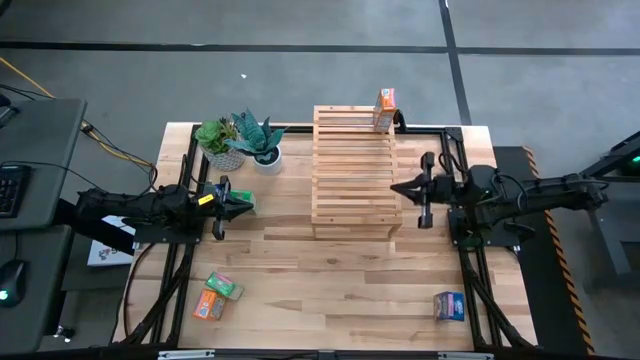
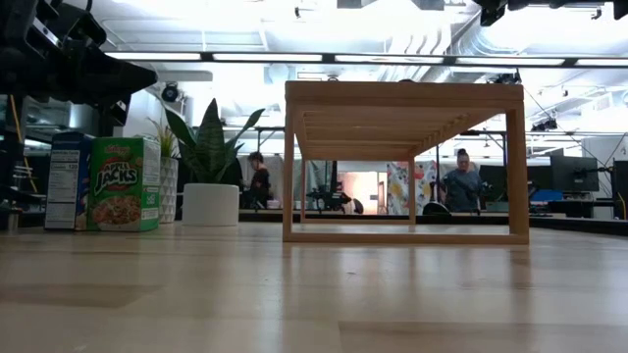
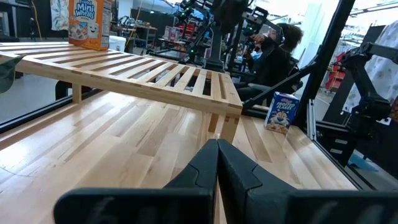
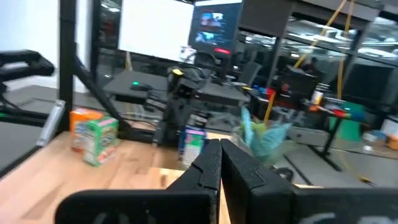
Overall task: Stack cereal on shelf
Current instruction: Put the bottom left orange cereal box on the shelf
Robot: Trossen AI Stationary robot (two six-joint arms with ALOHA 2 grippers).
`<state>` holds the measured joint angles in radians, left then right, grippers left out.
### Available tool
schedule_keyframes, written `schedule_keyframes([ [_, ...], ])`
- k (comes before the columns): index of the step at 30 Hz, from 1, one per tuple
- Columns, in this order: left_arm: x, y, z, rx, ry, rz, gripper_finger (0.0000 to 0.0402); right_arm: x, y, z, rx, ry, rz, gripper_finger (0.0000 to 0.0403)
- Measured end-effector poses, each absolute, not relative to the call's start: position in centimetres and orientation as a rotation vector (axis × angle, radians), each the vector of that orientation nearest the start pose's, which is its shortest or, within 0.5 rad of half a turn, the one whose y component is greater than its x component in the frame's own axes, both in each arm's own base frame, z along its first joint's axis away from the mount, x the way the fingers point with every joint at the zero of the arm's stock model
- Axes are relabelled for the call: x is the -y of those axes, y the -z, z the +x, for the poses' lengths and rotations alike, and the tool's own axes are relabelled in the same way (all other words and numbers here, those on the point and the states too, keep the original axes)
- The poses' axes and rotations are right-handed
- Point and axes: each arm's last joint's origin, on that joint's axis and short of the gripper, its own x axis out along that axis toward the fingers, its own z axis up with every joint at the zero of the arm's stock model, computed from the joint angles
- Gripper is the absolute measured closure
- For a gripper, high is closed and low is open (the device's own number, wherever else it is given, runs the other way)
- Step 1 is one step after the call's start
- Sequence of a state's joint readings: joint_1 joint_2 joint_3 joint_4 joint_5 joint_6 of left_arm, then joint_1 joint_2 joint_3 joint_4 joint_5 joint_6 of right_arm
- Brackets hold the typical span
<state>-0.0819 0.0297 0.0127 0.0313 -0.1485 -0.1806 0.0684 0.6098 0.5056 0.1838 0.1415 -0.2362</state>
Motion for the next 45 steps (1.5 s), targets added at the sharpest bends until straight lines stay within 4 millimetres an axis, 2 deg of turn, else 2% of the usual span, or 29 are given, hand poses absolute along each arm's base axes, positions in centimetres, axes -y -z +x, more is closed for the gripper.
schedule_keyframes([
  [15, 0.4, -16.9, 9.8, 0.020, -0.065, -0.182, 0.0401, 0.4, -29.2, 16.9, 0.046, 0.273, -0.218, 0.0403],
  [21, 0.4, -16.8, 9.8, 0.020, -0.065, -0.182, 0.0401, 0.5, -29.8, 16.8, 0.138, 0.266, 0.052, 0.0402],
  [25, 0.4, -16.8, 9.9, 0.020, -0.065, -0.182, 0.0401, 0.5, -30.5, 16.7, 0.233, 0.279, 0.162, 0.0402],
  [31, 0.4, -16.9, 9.9, 0.020, -0.065, -0.182, 0.0401, 0.8, -31.7, 16.2, 0.370, 0.361, 0.213, 0.0403],
  [35, 0.4, -16.8, 9.9, 0.020, -0.065, -0.182, 0.0401, 0.7, -32.0, 16.2, 0.389, 0.310, 0.196, 0.0403],
  [41, 0.4, -16.9, 9.8, 0.020, -0.065, -0.182, 0.0401, 0.0, -32.0, 16.3, 0.382, 0.083, 0.185, 0.0403],
  [45, 0.4, -16.8, 9.9, 0.020, -0.065, -0.182, 0.0401, -0.1, -32.1, 16.3, 0.387, 0.046, 0.179, 0.0403],
])
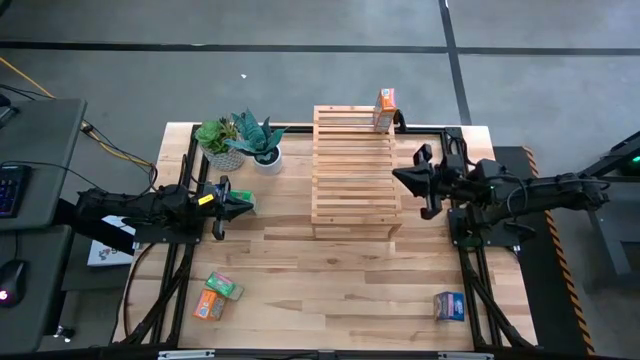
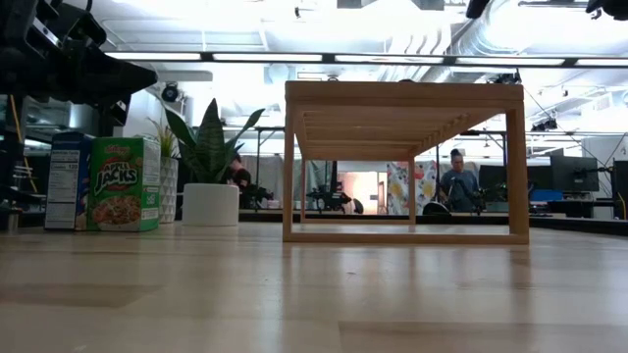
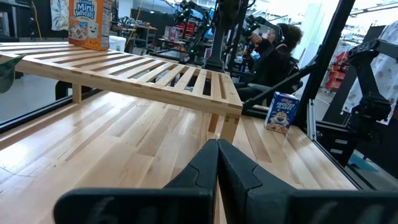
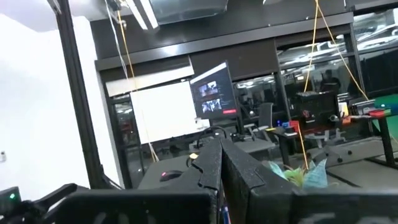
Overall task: Stack cereal on shelf
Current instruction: Put the bottom left orange cereal box on the shelf
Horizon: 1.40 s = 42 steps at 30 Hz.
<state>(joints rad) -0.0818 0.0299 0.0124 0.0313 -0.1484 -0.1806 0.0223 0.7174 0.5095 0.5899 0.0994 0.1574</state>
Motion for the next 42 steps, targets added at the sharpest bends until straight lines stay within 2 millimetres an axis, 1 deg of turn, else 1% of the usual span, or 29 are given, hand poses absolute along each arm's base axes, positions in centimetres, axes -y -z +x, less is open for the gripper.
schedule_keyframes([
  [8, 0.4, -16.8, 9.9, 0.020, -0.065, -0.182, 0.0401, -0.1, -32.2, 16.3, 0.394, 0.023, 0.174, 0.0403],
  [12, 0.4, -16.9, 9.8, 0.020, -0.065, -0.182, 0.0401, -0.2, -32.2, 16.3, 0.398, 0.017, 0.139, 0.0403],
  [17, 0.4, -17.0, 9.8, 0.032, -0.063, -0.184, 0.0401, -0.2, -32.3, 16.2, 0.407, 0.009, 0.175, 0.0403],
  [19, 0.4, -17.3, 9.8, 0.067, -0.060, -0.213, 0.0401, -0.2, -32.4, 16.2, 0.421, -0.001, 0.208, 0.0403],
  [21, 0.4, -17.9, 9.8, 0.127, -0.043, -0.310, 0.0401, -0.2, -32.6, 16.1, 0.435, -0.007, 0.228, 0.0403],
  [23, 0.4, -18.7, 9.7, 0.214, -0.024, -0.421, 0.0401, -0.2, -32.7, 16.1, 0.448, -0.012, 0.244, 0.0403],
  [25, 0.2, -19.6, 9.4, 0.325, -0.028, -0.488, 0.0401, -0.2, -32.7, 16.0, 0.456, -0.012, 0.243, 0.0403],
  [28, -0.1, -21.1, 8.8, 0.508, -0.091, -0.519, 0.0401, -0.1, -32.7, 16.0, 0.457, 0.020, 0.249, 0.0403],
  [30, -0.2, -22.0, 8.4, 0.572, -0.088, -0.531, 0.0400, 0.0, -32.7, 16.0, 0.460, 0.041, 0.257, 0.0403],
  [33, -0.2, -23.7, 8.3, 0.555, -0.079, -0.565, 0.0386, -0.1, -32.6, 16.1, 0.445, 0.026, 0.275, 0.0403],
  [35, -0.1, -25.2, 8.5, 0.487, -0.080, -0.589, 0.0366, -0.1, -32.6, 16.1, 0.445, 0.023, 0.277, 0.0403],
  [40, 0.2, -30.5, 9.4, 0.271, -0.029, -0.583, 0.0288, -0.1, -32.7, 16.0, 0.451, 0.024, 0.267, 0.0403],
  [42, 0.3, -32.8, 10.1, 0.256, -0.013, -0.584, 0.0252, -0.1, -32.7, 15.9, 0.452, 0.022, 0.267, 0.0403],
])
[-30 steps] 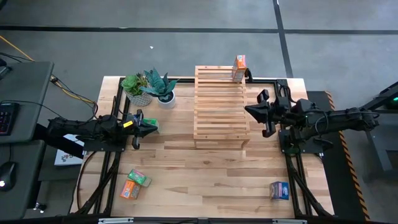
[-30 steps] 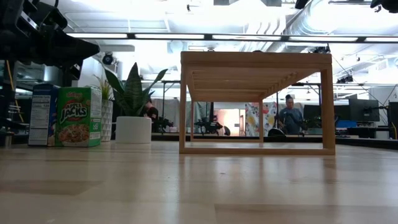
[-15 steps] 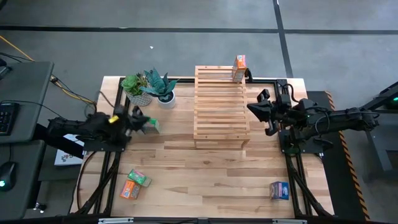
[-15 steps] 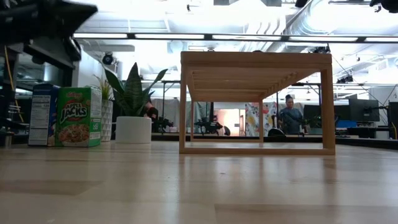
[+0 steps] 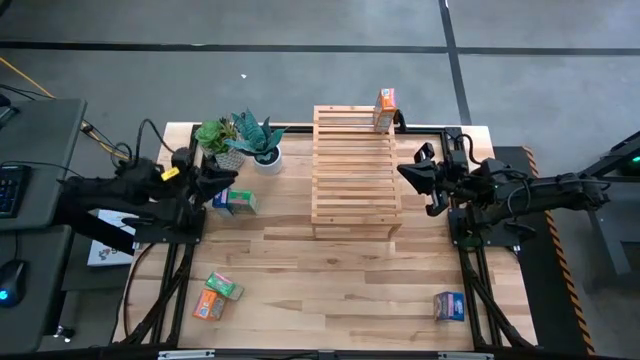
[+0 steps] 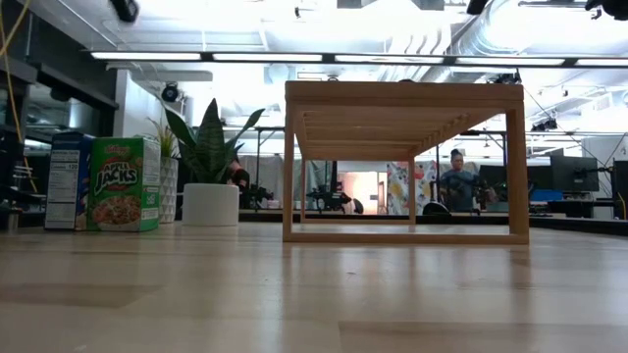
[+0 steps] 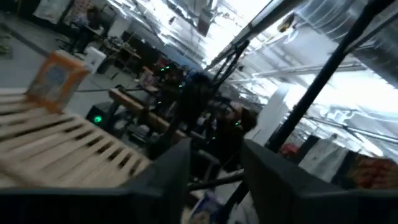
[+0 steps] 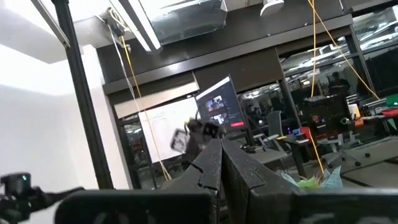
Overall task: Stack cereal on shelf
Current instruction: Put the bottom left orange cereal box on the shelf
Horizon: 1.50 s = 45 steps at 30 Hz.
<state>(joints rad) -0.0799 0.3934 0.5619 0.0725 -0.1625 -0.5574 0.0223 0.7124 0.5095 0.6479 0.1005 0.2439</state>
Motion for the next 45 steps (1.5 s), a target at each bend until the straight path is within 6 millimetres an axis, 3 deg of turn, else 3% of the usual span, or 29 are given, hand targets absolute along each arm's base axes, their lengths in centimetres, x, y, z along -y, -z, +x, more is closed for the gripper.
schedule_keyframes([
  [5, 0.3, -36.8, 12.3, 0.264, -0.058, -0.500, 0.0183, -0.2, -32.8, 15.8, 0.454, -0.040, 0.339, 0.0403],
  [9, 0.3, -38.1, 14.6, 0.197, -0.105, -0.511, 0.0171, -0.3, -33.0, 15.6, 0.467, -0.084, 0.336, 0.0403],
  [14, 1.3, -39.9, 16.8, -0.070, -0.103, -0.568, 0.0173, -0.5, -33.2, 15.2, 0.469, -0.146, 0.282, 0.0403],
  [18, 3.5, -40.4, 18.3, -0.424, -0.145, -0.699, 0.0174, -0.5, -33.4, 14.8, 0.478, -0.168, 0.277, 0.0403],
  [23, 7.5, -39.8, 18.4, -0.885, -0.304, -0.938, 0.0174, -0.6, -33.3, 14.8, 0.465, -0.176, 0.264, 0.0403],
  [26, 10.9, -38.8, 17.9, -1.056, -0.425, -1.035, 0.0174, -0.6, -33.2, 14.9, 0.448, -0.178, 0.261, 0.0403],
  [31, 16.3, -36.7, 16.4, -1.180, -0.614, -1.149, 0.0174, -0.7, -32.8, 15.0, 0.399, -0.209, 0.255, 0.0403],
  [36, 20.4, -34.6, 14.5, -1.264, -0.811, -1.193, 0.0174, -0.7, -32.5, 15.2, 0.365, -0.206, 0.257, 0.0403],
  [40, 22.2, -33.0, 13.9, -1.378, -0.901, -1.114, 0.0174, -0.7, -32.3, 15.3, 0.342, -0.200, 0.247, 0.0403],
  [45, 23.3, -31.6, 14.3, -1.389, -0.930, -1.047, 0.0174, -0.7, -32.1, 15.3, 0.324, -0.195, 0.234, 0.0403],
])
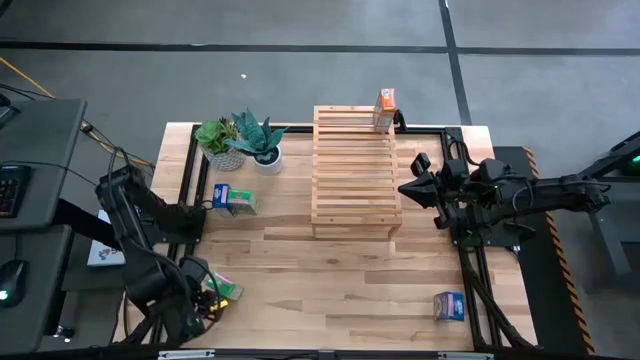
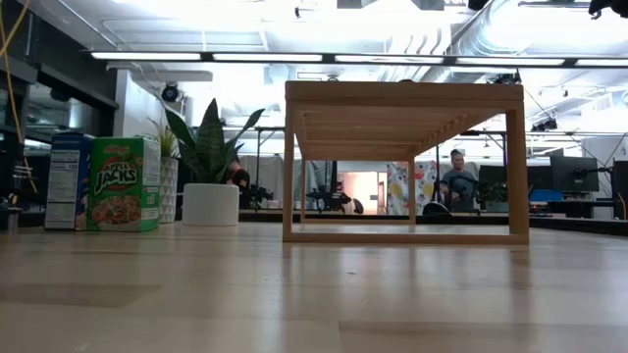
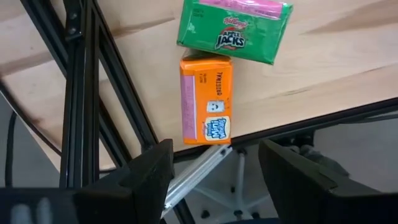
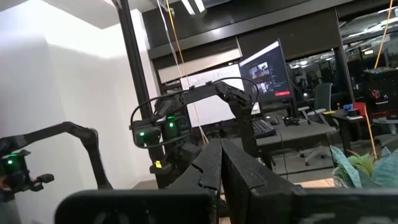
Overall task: Stack cereal on shelf
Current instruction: Put the bottom left orange cereal box on the shelf
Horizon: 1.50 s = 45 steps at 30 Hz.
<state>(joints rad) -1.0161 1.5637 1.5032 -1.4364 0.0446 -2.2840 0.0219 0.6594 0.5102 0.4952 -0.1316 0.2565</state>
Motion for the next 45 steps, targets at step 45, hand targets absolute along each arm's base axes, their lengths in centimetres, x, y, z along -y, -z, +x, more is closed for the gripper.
schedule_keyframes([
  [45, 23.2, -22.8, 15.2, -1.465, -1.002, -1.064, 0.0119, -0.7, -31.0, 15.7, 0.207, -0.173, 0.248, 0.0403],
])
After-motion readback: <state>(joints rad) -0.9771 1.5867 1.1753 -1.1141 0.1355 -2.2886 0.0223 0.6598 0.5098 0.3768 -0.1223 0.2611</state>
